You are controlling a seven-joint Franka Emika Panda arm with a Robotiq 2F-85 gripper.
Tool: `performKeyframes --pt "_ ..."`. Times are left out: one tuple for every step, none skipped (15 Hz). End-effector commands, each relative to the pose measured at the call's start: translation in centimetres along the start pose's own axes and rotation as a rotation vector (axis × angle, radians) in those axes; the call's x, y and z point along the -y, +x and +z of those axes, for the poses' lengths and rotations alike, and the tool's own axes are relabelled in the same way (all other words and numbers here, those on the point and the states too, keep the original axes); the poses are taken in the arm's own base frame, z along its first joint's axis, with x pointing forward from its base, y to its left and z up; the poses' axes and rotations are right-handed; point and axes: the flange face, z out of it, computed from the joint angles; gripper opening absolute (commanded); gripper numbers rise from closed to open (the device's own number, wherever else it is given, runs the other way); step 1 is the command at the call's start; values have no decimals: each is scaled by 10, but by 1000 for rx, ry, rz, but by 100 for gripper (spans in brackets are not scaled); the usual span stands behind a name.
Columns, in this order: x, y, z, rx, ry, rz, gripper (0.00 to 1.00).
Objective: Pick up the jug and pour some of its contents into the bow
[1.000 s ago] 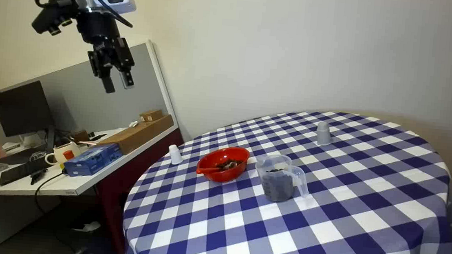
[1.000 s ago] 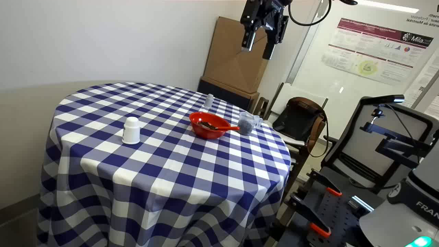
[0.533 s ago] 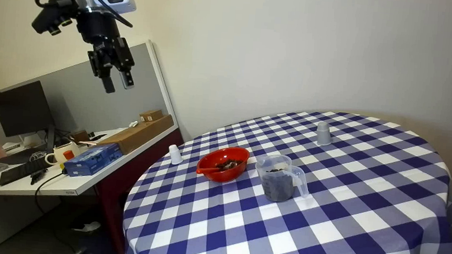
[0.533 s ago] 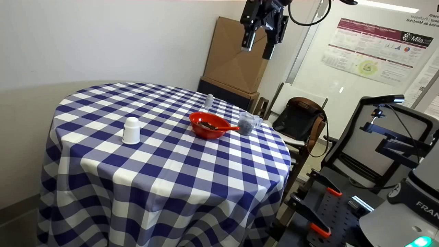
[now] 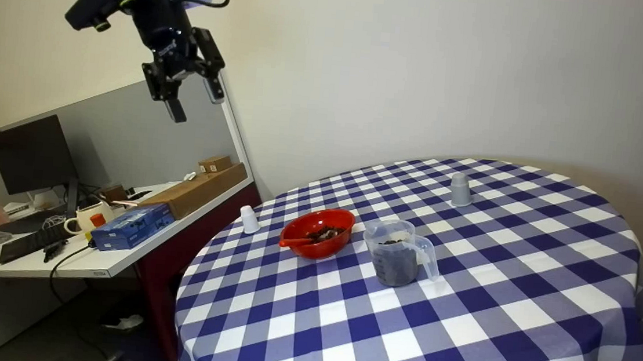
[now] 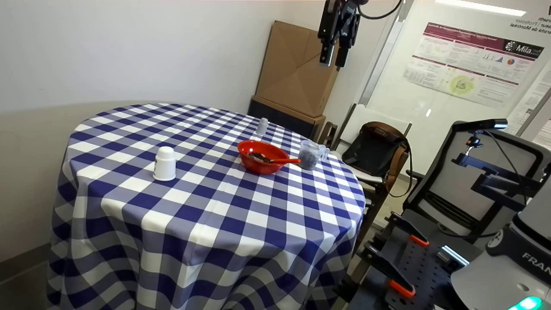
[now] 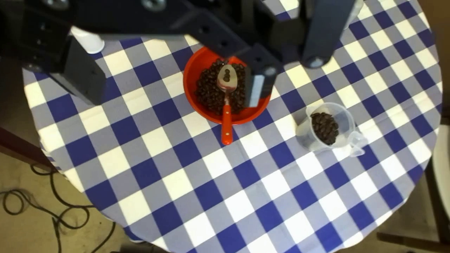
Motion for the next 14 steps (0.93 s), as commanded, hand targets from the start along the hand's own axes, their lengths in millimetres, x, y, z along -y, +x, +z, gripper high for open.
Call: performKeyframes --pt "-55 44 -10 46 -65 -177 100" --pt "-70 54 -11 49 -77 -226 100" --pt "-88 66 -11 56 -84 -274 100" --pt "-103 77 -10 61 -91 -323 100" --pt "-118 89 -5 64 -88 -374 100" --pt "-132 100 0 71 -87 -424 100" --pt "-144 110 7 82 -85 -472 100" --pt "-155 120 16 92 -81 -520 100" --pt "-163 128 26 105 -74 -567 100" --pt "-170 135 35 124 -70 -613 100" --pt "-175 141 47 144 -66 -657 100" --pt "-178 146 55 164 -67 -701 100" --pt "-179 150 64 189 -70 -745 100" --pt "-181 153 73 213 -76 -788 100"
